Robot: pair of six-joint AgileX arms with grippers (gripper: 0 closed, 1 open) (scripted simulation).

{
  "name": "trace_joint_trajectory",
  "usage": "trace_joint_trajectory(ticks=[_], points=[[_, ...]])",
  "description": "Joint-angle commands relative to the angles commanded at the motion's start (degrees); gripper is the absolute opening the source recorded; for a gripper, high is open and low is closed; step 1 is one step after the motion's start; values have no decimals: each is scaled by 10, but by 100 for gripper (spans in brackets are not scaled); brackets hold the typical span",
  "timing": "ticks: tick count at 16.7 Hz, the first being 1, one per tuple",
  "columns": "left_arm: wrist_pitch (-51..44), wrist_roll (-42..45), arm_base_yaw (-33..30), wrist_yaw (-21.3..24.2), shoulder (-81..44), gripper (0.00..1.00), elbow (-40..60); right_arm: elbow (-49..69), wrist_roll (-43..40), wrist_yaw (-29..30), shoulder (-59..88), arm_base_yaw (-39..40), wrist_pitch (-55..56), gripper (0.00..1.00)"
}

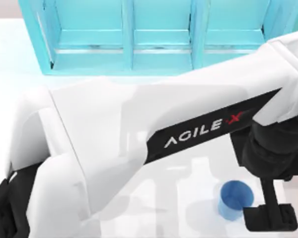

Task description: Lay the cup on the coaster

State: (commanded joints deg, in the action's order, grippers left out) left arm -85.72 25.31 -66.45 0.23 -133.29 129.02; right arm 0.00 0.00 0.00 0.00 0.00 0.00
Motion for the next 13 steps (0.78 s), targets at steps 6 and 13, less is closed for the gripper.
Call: trace_joint_trajectory(ticks=[6,13], points=[[43,1,2,0,0,100,-43,0,0,0,0,0,0,100],[215,1,2,0,-7,100,-206,0,0,0,0,0,0,100]])
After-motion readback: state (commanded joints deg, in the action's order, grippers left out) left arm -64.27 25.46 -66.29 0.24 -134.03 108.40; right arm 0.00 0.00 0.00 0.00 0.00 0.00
